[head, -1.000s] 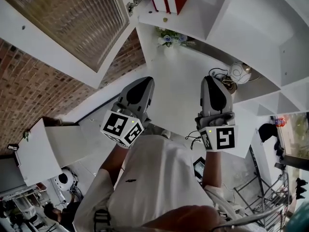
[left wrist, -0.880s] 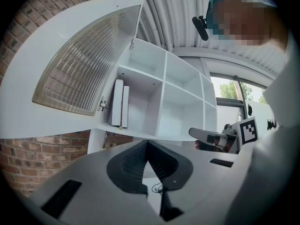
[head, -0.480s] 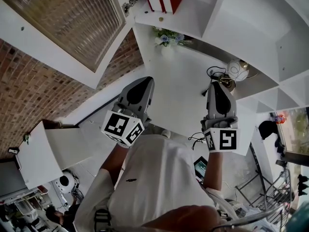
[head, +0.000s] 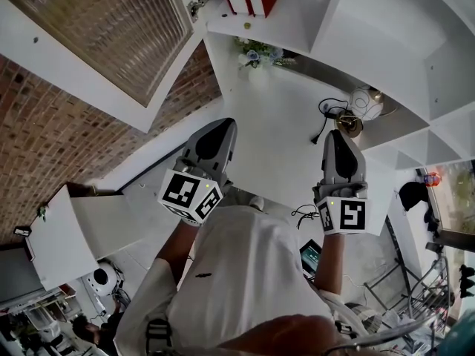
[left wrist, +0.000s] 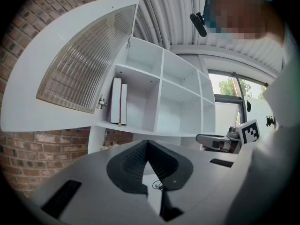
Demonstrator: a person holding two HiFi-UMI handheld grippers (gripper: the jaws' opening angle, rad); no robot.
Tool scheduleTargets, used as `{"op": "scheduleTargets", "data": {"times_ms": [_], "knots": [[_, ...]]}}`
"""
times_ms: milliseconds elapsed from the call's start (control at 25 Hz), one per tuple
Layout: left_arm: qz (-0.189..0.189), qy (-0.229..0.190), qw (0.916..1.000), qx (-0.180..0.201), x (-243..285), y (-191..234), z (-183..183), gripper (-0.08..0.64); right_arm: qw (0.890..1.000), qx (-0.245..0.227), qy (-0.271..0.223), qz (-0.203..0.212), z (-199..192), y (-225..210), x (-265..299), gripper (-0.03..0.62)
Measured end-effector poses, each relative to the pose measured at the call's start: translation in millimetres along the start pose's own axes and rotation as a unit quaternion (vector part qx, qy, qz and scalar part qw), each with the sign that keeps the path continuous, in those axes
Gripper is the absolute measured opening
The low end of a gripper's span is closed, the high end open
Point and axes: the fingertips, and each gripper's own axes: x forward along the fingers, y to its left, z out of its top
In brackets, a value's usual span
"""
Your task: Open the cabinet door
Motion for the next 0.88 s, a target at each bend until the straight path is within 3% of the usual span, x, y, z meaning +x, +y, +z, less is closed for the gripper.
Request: {"op": "scheduleTargets", "data": {"times_ms": [880], "knots": [[0.000,0.006,1.0000,0.001,0.5,-2.7,-3.6,0.009,1.000,0.003,0.007,-0.004,-2.4,-1.7,0.2,0.015]]}}
